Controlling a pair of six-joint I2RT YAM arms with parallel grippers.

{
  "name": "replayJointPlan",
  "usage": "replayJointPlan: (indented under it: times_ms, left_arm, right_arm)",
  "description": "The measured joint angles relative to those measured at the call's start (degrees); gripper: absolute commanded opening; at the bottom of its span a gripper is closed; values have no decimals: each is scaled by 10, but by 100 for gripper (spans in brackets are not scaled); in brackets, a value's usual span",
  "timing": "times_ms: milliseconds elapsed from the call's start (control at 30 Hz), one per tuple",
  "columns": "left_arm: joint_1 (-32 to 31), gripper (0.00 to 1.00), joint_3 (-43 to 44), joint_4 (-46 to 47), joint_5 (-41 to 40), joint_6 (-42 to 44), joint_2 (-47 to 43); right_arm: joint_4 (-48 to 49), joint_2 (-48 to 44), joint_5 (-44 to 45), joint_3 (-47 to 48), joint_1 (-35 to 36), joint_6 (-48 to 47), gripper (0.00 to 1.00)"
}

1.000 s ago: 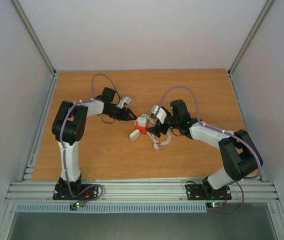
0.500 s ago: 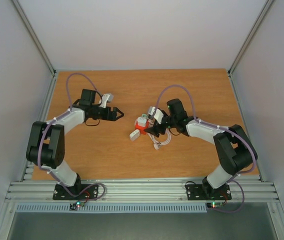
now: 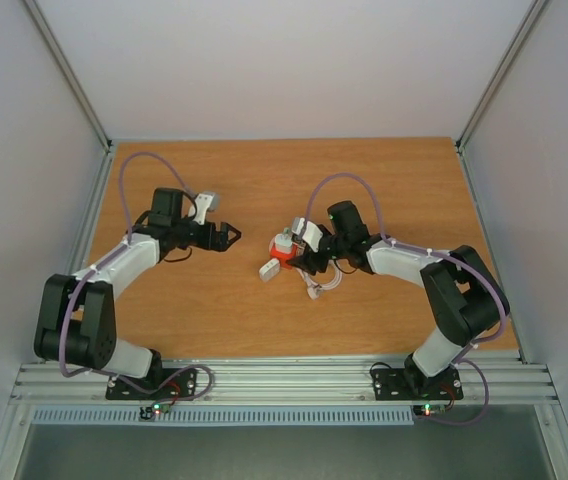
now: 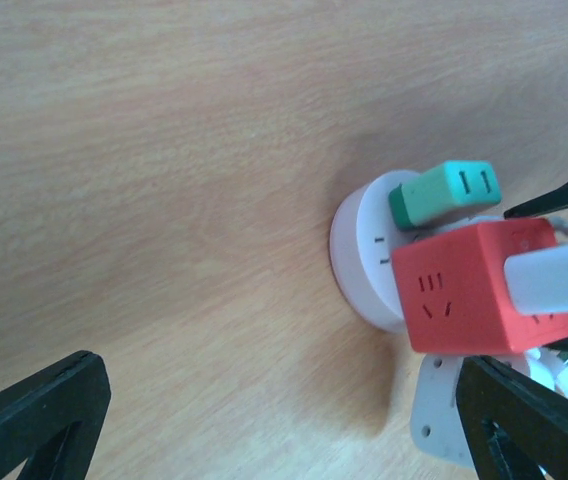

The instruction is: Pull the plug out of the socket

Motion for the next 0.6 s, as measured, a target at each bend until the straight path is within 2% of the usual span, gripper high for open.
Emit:
replayJointPlan:
  times_ms: [267,600]
  left_arm:
    - [0,96,-26,-5,-15,39,-25]
    - [-3,92,-64,-5,7,143,-64]
  right_arm:
    - [17,6,10,0,6,19,49]
    - [44,12,52,0,10,77,43]
